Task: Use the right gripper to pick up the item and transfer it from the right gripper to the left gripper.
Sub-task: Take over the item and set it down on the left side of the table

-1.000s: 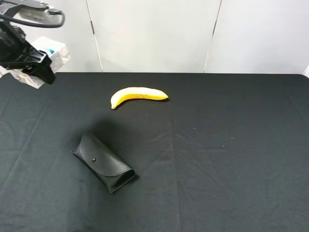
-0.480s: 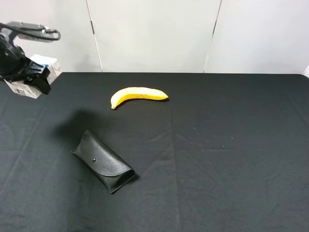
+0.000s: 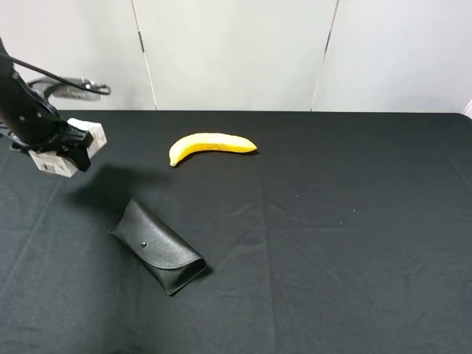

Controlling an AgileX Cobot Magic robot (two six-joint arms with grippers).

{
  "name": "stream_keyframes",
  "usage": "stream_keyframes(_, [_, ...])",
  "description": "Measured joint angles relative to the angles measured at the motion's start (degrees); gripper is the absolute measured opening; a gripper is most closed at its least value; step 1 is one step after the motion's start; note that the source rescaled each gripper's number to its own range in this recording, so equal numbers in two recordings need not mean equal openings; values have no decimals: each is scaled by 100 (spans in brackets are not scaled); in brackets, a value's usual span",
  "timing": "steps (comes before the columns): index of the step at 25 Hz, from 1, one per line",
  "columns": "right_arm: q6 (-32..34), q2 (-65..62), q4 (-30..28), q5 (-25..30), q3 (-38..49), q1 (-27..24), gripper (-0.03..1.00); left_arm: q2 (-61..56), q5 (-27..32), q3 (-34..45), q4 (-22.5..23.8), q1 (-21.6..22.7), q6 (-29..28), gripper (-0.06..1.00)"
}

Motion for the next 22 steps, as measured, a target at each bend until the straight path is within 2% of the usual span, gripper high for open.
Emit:
stream_keyframes(7, [5,0,0,0,0,0,100,440,-9,0,-5,0,0,0])
stream_keyframes(20, [5,0,0,0,0,0,100,473,-44,0,-5,0,0,0])
stream_keyframes(21, [5,0,0,0,0,0,100,473,-57,0,-5,0,0,11])
stream_keyframes(22, [5,0,0,0,0,0,100,473,-97,0,-5,0,6,31])
